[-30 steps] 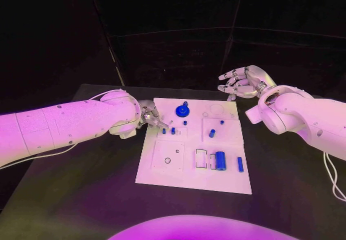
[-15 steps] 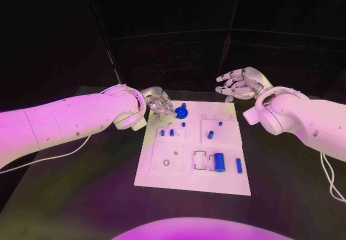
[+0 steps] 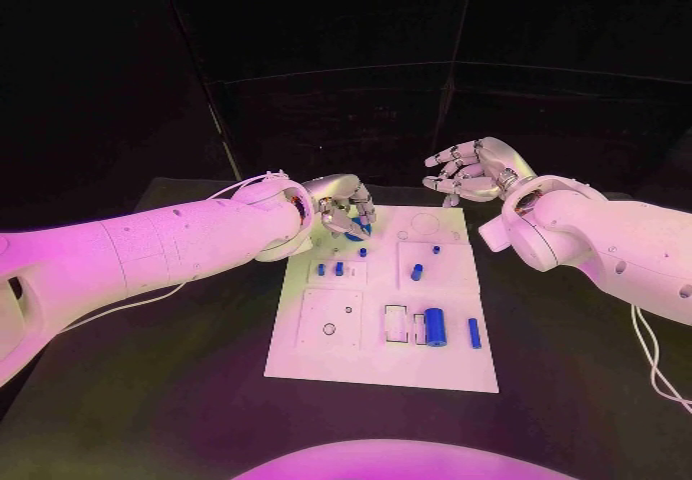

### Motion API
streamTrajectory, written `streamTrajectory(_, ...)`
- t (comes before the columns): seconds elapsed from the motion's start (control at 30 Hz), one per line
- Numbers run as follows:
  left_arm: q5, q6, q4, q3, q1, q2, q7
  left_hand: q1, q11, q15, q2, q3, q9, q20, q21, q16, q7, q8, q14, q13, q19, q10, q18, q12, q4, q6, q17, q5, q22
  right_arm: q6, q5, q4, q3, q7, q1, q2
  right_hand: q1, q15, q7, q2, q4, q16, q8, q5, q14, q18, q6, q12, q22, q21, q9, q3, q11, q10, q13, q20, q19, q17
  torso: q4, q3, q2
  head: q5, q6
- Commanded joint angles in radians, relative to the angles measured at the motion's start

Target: Assemble the parts on the task board

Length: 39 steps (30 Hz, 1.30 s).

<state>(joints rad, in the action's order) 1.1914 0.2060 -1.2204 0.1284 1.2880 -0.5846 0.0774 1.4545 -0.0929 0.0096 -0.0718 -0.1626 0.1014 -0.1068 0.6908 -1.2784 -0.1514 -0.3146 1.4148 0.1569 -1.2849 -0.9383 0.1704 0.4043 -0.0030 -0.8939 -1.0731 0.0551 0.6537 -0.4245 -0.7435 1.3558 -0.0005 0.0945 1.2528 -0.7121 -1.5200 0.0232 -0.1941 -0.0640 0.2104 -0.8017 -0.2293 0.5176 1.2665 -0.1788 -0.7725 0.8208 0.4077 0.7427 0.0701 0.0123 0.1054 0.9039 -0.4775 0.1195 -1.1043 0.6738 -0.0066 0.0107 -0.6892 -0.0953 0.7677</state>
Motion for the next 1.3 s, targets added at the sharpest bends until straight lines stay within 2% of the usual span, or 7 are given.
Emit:
streamTrajectory(0.03, 0.197, -0.059, 0.012, 0.006, -0.001, 0.011, 0.042, -0.010, 0.001, -0.001, -0.011, -0.006, -0.014, 0.002, 0.087, -0.059, 0.001, 0.019, 0.035, -0.025, -0.045, -0.013, -0.006, -0.020, -0.003, -0.015, -0.073, 0.000, 0.084, 0.003, -0.002, 0.000, 0.001, 0.010, 0.002, 0.002, -0.004, -0.002, 0.001, 0.002, 0.004, 0.003, -0.004, 0.004, -0.008, -0.004, 0.008, 0.005, -0.001, -0.004, 0.001, -0.005, -0.002, -0.008, 0.002, 0.003, -0.003, 0.001, 0.0017, -0.0005, 0.001, 0.003, -0.002)
streamTrajectory(0.17, 0.232, -0.092, 0.021, 0.016, -0.003, 0.022, 0.030, -0.013, 0.002, -0.004, -0.013, -0.014, -0.023, 0.003, 0.121, -0.076, 0.004, 0.035, 0.044, -0.045, -0.063, -0.018, -0.012, -0.037, -0.009, -0.023, -0.086, -0.002, 0.117, 0.003, -0.002, 0.000, 0.001, 0.011, 0.002, 0.003, -0.004, -0.002, 0.001, 0.002, 0.004, 0.003, -0.004, 0.004, -0.008, -0.004, 0.008, 0.005, -0.001, -0.004, 0.001, -0.005, -0.002, -0.008, 0.002, 0.003, -0.003, 0.001, 0.0008, 0.0001, 0.001, 0.003, -0.003)
streamTrajectory(0.33, 0.259, -0.109, 0.040, 0.021, -0.007, 0.036, 0.019, -0.017, 0.001, -0.004, -0.014, -0.017, -0.028, 0.004, 0.146, -0.081, 0.004, 0.044, 0.046, -0.055, -0.073, -0.020, -0.016, -0.047, -0.011, -0.027, -0.088, -0.002, 0.142, 0.003, -0.015, -0.001, 0.001, 0.012, 0.002, 0.005, -0.004, -0.002, 0.001, 0.002, 0.004, 0.003, -0.004, 0.004, -0.008, -0.004, 0.008, 0.005, -0.001, -0.004, 0.001, -0.005, -0.002, -0.008, 0.002, 0.003, -0.003, 0.001, 0.0007, -0.0008, 0.001, 0.005, -0.002)
streamTrajectory(0.6, 0.271, -0.125, 0.065, 0.023, -0.010, 0.054, 0.011, -0.032, 0.000, -0.003, -0.018, -0.012, -0.031, 0.003, 0.155, -0.085, 0.002, 0.052, 0.049, -0.064, -0.078, -0.027, -0.018, -0.052, -0.007, -0.034, -0.088, -0.004, 0.152, 0.002, -0.024, -0.004, 0.001, 0.012, 0.002, 0.007, -0.004, -0.002, 0.001, 0.002, 0.004, 0.003, -0.004, 0.004, -0.008, -0.004, 0.008, 0.005, -0.001, -0.004, 0.001, -0.005, -0.002, -0.008, 0.002, 0.003, -0.003, 0.001, 0.0029, -0.0001, 0.001, 0.008, -0.001)
streamTrajectory(1.07, 0.273, -0.137, 0.080, 0.023, -0.014, 0.074, 0.004, -0.020, 0.003, -0.005, 0.009, -0.044, -0.033, 0.004, 0.199, -0.096, 0.005, 0.064, 0.055, -0.084, -0.093, -0.059, -0.025, -0.066, -0.014, -0.065, -0.094, -0.004, 0.198, 0.003, -0.025, -0.005, 0.001, 0.013, 0.002, 0.009, -0.005, -0.002, 0.001, 0.002, 0.004, 0.003, -0.005, 0.004, -0.008, -0.004, 0.009, 0.006, -0.001, -0.004, 0.001, -0.007, -0.002, -0.009, 0.003, 0.003, -0.003, 0.003, 0.0021, 0.0006, 0.002, 0.009, 0.003)
streamTrajectory(1.3, 0.279, -0.153, 0.087, 0.023, -0.017, 0.081, -0.007, -0.020, 0.006, -0.008, 0.012, -0.066, -0.034, 0.006, 0.216, -0.100, 0.008, 0.071, 0.057, -0.091, -0.097, -0.080, -0.028, -0.076, -0.018, -0.081, -0.095, -0.004, 0.218, 0.004, -0.025, -0.005, 0.001, 0.013, 0.002, 0.010, -0.005, -0.002, 0.001, 0.002, 0.004, 0.003, -0.005, 0.004, -0.008, -0.004, 0.009, 0.006, -0.001, -0.004, 0.001, -0.007, -0.002, -0.009, 0.003, 0.003, -0.003, 0.003, 0.0031, 0.0003, 0.002, 0.009, 0.004)
